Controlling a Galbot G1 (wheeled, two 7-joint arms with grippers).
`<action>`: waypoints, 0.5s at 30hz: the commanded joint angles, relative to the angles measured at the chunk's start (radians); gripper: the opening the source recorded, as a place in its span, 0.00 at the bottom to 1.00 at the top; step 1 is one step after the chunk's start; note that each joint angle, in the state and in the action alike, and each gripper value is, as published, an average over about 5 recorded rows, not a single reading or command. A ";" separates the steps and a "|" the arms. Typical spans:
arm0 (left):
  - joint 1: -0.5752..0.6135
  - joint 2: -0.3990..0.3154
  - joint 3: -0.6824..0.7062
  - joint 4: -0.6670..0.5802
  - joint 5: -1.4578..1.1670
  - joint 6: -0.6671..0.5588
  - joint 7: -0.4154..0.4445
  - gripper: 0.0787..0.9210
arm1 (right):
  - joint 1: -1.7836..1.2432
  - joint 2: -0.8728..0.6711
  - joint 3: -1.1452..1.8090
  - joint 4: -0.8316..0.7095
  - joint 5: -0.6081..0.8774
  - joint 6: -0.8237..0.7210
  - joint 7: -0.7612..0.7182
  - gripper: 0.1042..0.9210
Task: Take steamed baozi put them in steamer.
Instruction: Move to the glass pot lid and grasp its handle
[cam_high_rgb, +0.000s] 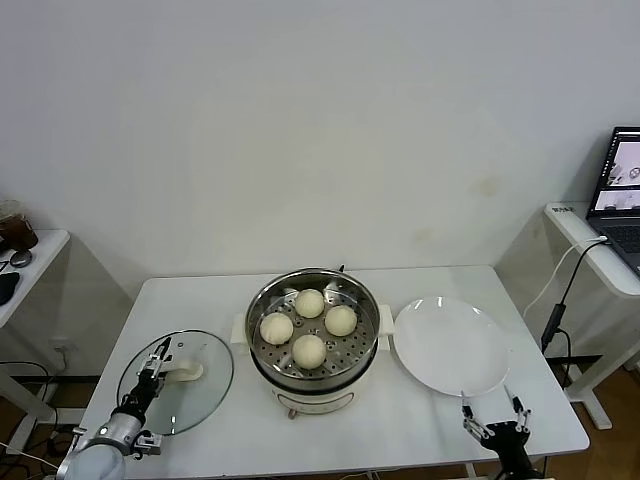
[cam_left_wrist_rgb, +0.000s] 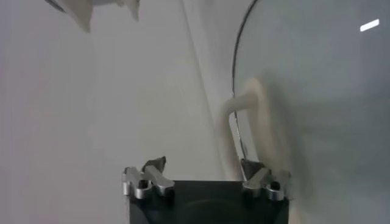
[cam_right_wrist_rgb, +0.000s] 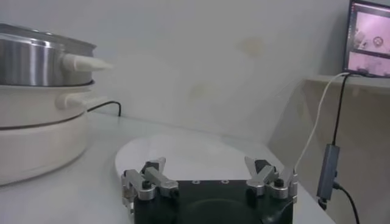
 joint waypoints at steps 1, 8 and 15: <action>-0.025 0.003 0.004 0.041 -0.021 -0.002 0.007 0.65 | 0.000 0.001 -0.004 0.002 -0.002 0.000 -0.001 0.88; -0.023 0.000 0.004 0.040 -0.065 -0.016 -0.004 0.42 | -0.008 0.000 -0.012 0.023 -0.002 0.004 -0.009 0.88; 0.020 0.005 -0.013 -0.036 -0.124 -0.027 -0.011 0.18 | -0.012 -0.002 -0.024 0.039 -0.007 0.006 -0.017 0.88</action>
